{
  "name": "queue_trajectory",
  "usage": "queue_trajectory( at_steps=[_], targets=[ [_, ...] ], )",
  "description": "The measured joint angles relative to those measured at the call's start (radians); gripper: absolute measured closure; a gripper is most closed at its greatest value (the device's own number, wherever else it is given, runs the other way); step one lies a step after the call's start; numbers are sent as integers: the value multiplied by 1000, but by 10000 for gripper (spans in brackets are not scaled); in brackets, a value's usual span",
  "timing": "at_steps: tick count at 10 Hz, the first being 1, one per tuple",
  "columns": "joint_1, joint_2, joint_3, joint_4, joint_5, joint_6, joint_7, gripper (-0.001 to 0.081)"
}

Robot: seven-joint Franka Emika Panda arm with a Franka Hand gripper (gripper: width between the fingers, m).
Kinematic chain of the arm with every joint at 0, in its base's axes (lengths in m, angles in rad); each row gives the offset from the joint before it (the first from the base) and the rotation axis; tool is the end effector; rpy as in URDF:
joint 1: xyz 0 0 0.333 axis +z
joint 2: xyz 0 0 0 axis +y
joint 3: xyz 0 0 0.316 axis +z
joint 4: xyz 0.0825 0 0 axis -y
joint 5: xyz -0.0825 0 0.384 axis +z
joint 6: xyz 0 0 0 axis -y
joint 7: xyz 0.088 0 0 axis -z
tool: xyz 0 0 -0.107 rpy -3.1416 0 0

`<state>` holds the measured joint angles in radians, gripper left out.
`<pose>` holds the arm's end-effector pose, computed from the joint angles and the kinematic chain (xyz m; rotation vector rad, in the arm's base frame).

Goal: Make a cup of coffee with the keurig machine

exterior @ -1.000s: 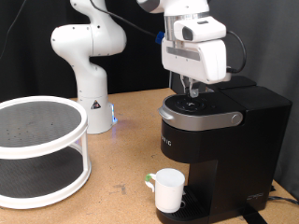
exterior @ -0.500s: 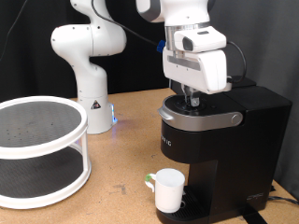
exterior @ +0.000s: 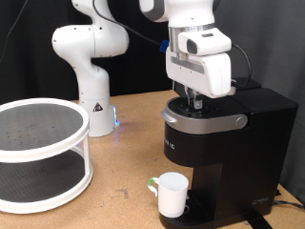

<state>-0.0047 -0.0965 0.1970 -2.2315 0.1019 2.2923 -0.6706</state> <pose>0.5138 0.1037 0.4270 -2.8603 -1.2129 -0.2589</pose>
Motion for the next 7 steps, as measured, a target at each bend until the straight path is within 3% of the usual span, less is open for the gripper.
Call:
queue_trajectory(
  at_steps=[7],
  targets=[
    [-1, 37, -6, 61, 3, -98, 8, 805]
  ],
)
